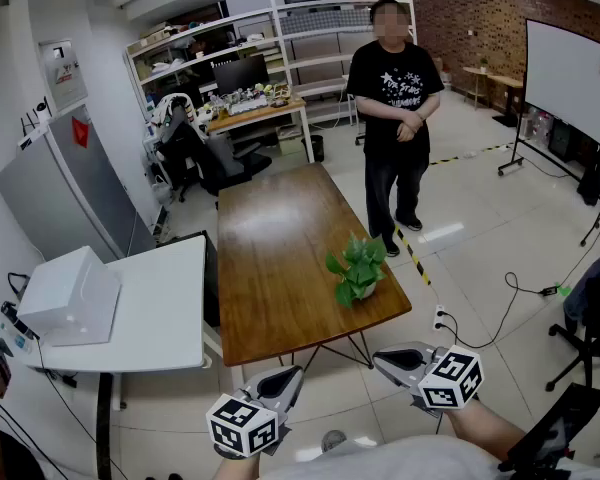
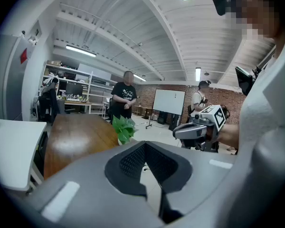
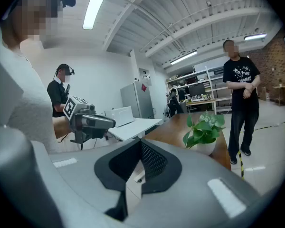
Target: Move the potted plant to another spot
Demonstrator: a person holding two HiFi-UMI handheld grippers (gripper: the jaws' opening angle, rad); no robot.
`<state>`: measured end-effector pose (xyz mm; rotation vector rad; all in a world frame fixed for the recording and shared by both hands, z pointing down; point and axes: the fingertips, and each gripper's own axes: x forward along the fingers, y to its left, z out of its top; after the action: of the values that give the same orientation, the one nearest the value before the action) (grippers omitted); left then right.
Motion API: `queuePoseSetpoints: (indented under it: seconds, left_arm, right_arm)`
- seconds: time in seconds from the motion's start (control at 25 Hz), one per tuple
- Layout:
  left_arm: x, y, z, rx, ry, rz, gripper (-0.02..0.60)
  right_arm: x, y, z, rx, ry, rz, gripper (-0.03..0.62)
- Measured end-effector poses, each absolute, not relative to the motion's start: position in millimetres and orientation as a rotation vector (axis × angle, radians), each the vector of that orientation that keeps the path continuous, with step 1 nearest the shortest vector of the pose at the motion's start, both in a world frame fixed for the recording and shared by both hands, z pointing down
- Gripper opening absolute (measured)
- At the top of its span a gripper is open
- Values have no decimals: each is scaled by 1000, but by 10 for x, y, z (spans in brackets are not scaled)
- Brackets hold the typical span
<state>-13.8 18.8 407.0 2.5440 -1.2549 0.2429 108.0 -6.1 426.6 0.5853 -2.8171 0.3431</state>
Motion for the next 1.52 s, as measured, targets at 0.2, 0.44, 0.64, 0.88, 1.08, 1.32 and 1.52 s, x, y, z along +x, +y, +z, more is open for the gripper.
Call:
queuePoseSetpoints:
  seconds: [0.2,0.44,0.64,0.88,1.08,1.32,1.52]
  left_arm:
    - [-707,-513,4110,2531,-1239,249,-5]
    - [-967,-1204,4183,2539,-1185,237,-4]
    - [-960,-1570,4203,2551,-1158,233,-4]
    - [-805,-1759,4403,2511,-1161,262,-5]
    - [-714,-1910,4396,2489,-1168,289,-5]
    - [-646,-2012,4503,2457,-1179,301,-5]
    - [-733,-2029,4583,2424,-1207,319,-3]
  right_arm:
    - [573,-686,4275,588,-2787,335,5]
    - [355,-1201,4338,601,-2742,339,5]
    - [340,-1442,4376,581,-2742,360,5]
    - [614,-1691,4547,554,-2749,325,6]
    - [968,-1981,4742,606,-2727,374,16]
    - [1199,-2372,5058,686,-2651,369,229]
    - [1123,-2702,5603,654,-2571,323,417]
